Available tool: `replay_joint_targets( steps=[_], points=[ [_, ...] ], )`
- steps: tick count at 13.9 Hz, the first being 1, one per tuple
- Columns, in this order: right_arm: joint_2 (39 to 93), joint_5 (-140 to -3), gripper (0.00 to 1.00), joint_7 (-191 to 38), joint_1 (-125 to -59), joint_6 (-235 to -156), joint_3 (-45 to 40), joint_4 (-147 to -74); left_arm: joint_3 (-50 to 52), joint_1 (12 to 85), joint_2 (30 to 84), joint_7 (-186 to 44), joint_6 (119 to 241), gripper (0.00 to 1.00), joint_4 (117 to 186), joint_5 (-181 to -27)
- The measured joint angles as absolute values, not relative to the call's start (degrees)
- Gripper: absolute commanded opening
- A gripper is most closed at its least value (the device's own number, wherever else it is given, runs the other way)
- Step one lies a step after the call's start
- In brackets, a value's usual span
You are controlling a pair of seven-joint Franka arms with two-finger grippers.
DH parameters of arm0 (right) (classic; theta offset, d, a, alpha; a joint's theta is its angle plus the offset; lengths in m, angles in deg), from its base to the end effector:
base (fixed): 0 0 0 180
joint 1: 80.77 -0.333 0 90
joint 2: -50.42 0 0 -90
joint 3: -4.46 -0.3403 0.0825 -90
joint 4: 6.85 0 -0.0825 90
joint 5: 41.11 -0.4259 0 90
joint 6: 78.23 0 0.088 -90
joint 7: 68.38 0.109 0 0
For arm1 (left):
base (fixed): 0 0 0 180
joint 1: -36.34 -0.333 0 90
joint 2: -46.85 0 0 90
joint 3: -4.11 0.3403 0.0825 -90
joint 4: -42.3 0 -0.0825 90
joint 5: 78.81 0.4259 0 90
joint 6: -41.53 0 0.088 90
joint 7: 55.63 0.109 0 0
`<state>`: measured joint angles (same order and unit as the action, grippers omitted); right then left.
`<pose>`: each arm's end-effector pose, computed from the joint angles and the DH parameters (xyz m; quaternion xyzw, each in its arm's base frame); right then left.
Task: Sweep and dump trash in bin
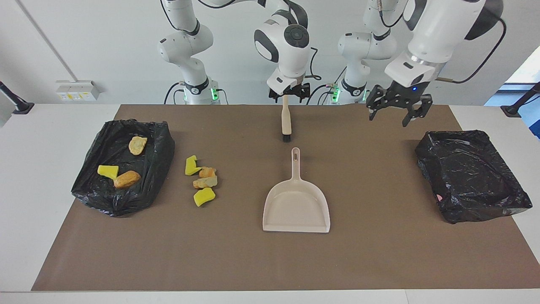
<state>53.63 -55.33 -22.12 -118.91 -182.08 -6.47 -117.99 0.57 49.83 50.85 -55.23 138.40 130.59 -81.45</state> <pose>0.3726 0.4593 0.4477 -0.9882 0.0159 0.1513 0.0154 0.6027 -0.1879 0.6307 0.9877 -0.1494 0.0360 0.0306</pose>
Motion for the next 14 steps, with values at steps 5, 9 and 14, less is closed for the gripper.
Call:
replay_joint_targets(
  steps=[5, 9, 14],
  points=[
    [46.38, -61.38, 1.00, -21.47, -123.02, -191.93, -6.45, -133.72, -2.14, 53.89, 55.68, -61.76, 148.87, 1.00, 135.29, -81.36],
    [46.50, -62.49, 1.00, -17.48, -128.73, -202.20, -6.51, -141.13, -3.19, 60.39, 61.88, -72.48, 156.50, 1.00, 136.96, -76.38],
    [46.49, -64.73, 0.59, -17.03, -132.03, -208.39, -6.50, -145.11, -3.31, 65.02, 67.91, -78.85, 162.72, 1.00, 138.57, -75.45]
  ],
)
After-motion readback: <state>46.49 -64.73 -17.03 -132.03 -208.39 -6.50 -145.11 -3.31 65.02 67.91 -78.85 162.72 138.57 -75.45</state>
